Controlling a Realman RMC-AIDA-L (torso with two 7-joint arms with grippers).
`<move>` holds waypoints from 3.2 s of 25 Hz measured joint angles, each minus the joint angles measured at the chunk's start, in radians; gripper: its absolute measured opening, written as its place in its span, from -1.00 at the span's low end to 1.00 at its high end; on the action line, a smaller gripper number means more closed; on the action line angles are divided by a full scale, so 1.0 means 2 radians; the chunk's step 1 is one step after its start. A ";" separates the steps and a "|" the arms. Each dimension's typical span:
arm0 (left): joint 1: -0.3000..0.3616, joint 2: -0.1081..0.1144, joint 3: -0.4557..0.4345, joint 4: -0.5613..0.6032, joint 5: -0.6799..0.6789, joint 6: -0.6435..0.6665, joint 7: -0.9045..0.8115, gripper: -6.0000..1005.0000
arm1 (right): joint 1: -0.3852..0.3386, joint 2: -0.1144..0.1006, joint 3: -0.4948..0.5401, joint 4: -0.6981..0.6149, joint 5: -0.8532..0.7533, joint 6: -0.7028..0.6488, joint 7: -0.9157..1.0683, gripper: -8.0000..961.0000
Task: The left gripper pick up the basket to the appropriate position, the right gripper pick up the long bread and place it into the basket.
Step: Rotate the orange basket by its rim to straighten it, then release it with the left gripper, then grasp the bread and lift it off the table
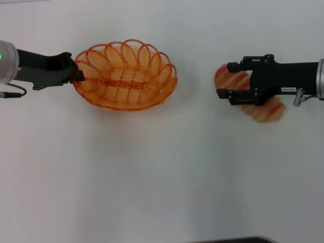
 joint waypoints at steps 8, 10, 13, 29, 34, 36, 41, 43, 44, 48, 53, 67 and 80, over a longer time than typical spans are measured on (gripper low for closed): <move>0.007 0.000 0.002 -0.006 -0.001 -0.015 0.000 -0.84 | 0.001 0.000 0.000 0.000 0.000 -0.003 -0.001 0.50; 0.008 0.000 0.003 -0.007 0.001 -0.015 0.000 -0.84 | 0.001 0.000 0.000 0.000 0.000 -0.003 -0.001 0.50; 0.009 0.000 0.004 -0.005 0.001 -0.015 0.000 -0.84 | 0.001 0.000 0.000 0.000 0.000 -0.003 -0.001 0.49; 0.009 0.000 0.008 -0.002 0.014 0.007 -0.001 -0.59 | 0.000 0.001 0.000 0.000 0.000 -0.001 -0.002 0.48; 0.011 0.000 0.002 0.008 0.016 0.027 -0.001 -0.21 | 0.000 0.001 0.000 0.000 0.000 0.000 -0.002 0.48; 0.014 0.000 0.000 0.019 0.016 0.033 -0.001 -0.18 | 0.000 0.001 0.000 0.000 0.000 0.000 -0.002 0.48; 0.020 0.003 -0.010 0.040 0.016 0.048 0.000 -0.13 | 0.000 0.000 0.000 0.000 0.000 -0.002 0.000 0.47; 0.023 0.004 -0.013 0.050 0.016 0.050 0.000 -0.13 | 0.001 0.000 0.001 0.000 0.001 -0.003 0.001 0.47; 0.025 0.004 -0.014 0.058 0.016 0.050 0.001 -0.14 | 0.001 0.000 0.001 0.000 0.002 -0.004 0.001 0.47; 0.032 0.007 -0.016 0.085 0.012 0.046 0.007 -0.14 | 0.000 0.000 0.004 -0.001 0.003 -0.006 0.006 0.47; 0.034 0.008 -0.052 0.095 -0.037 0.033 0.089 -0.14 | 0.000 -0.001 0.005 -0.005 0.004 -0.012 0.030 0.46; 0.037 0.033 -0.128 0.012 -0.233 0.082 0.526 -0.14 | 0.003 -0.007 0.040 -0.006 0.005 -0.049 0.091 0.45; 0.005 0.042 -0.088 -0.010 -0.099 0.155 0.661 -0.15 | -0.001 -0.008 0.070 -0.006 0.005 -0.048 0.135 0.44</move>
